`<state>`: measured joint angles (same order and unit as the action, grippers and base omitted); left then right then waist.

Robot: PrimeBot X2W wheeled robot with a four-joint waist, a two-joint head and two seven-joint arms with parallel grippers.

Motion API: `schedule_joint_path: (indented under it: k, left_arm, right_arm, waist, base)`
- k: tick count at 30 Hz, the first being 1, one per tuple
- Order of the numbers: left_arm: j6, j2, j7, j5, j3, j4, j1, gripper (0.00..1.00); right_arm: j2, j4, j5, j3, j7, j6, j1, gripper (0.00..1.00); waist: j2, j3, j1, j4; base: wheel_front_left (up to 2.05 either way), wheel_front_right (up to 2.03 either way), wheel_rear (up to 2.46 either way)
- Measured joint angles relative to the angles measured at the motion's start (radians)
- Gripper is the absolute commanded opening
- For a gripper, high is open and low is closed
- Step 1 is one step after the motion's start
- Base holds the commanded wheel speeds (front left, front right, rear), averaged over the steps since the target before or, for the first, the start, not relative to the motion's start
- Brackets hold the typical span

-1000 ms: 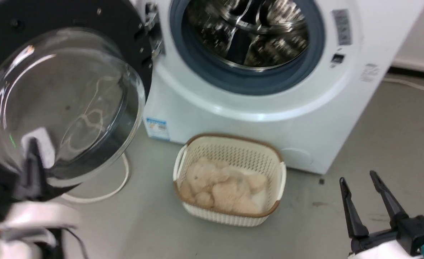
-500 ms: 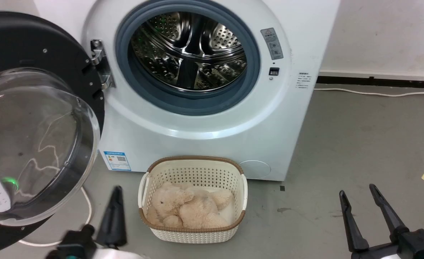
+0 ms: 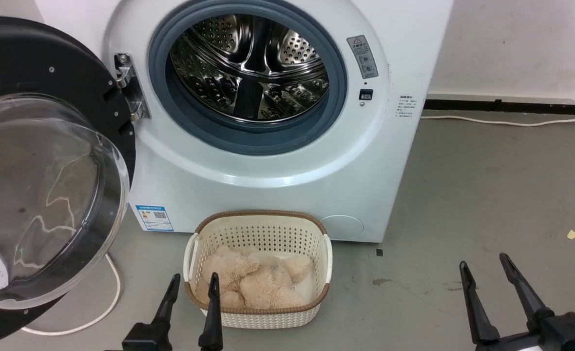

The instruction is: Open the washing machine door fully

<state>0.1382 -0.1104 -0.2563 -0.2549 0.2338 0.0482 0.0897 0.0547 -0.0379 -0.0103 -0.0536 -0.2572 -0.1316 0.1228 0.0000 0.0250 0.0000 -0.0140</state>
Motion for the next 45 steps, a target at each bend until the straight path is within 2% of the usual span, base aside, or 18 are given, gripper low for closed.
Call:
schedule_joint_path:
  k: [22, 23, 45]
  left_arm:
    - [-0.011, 0.007, 0.0, 0.025, -0.017, 0.018, -0.004, 1.0]
    - [-0.018, 0.008, 0.001, 0.023, -0.02, 0.016, -0.005, 0.0]
    - [-0.036, 0.01, 0.044, 0.054, -0.053, 0.009, -0.007, 0.0]
  right_arm:
    - [0.0, 0.012, -0.01, 0.0, 0.0, 0.0, 0.0, 1.0]
    - [0.0, 0.012, -0.01, 0.0, 0.0, 0.0, 0.0, 0.0]
    - [0.0, 0.014, -0.008, 0.007, 0.045, 0.0, -0.009, 0.0]
  waist:
    - [0.0, 0.004, 0.0, 0.004]
    - [0.0, 0.004, 0.0, 0.004]
    - [0.0, -0.001, 0.0, 0.005]
  base:
    - [0.0, 0.0, 0.0]
    - [0.0, 0.0, 0.0]
    - [0.0, 0.0, 0.0]
